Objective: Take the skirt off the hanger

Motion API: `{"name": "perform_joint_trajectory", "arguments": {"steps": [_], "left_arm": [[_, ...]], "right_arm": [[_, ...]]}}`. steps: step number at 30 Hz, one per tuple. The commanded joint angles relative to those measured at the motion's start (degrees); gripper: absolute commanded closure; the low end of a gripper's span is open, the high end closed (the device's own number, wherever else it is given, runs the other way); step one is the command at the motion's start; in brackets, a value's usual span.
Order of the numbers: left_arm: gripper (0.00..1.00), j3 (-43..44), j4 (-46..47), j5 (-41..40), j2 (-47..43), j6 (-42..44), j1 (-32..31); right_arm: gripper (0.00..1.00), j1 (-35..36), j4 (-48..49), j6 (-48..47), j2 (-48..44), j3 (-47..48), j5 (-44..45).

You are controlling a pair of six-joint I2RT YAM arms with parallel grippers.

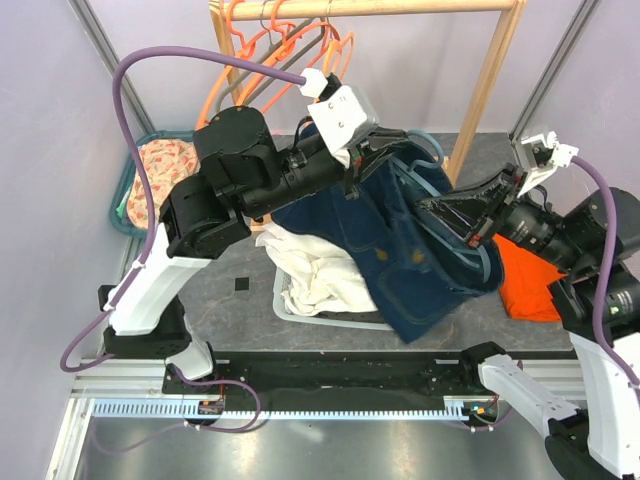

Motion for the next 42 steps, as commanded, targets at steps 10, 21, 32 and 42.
{"name": "perform_joint_trajectory", "arguments": {"steps": [10,21,32,42], "left_arm": [[0.98,0.74,5.38,-7.36,-1.14,6.13,-4.2],[0.98,-15.44,27.67,-29.07,-10.28,19.04,8.17],[0.98,-10.25,20.15,-26.63,-6.76,15.89,5.05],[0.98,-14.45,24.53,-31.46,-9.13,23.71,-4.81]], "right_arm": [[1.0,-0.07,5.77,-0.35,1.85,5.25,4.25],[1.0,0.72,-14.28,-8.98,-6.49,16.61,7.68],[1.0,5.02,-20.35,-11.79,-9.22,21.25,19.61],[1.0,5.64,-20.27,-8.37,2.19,22.32,45.74]]}}
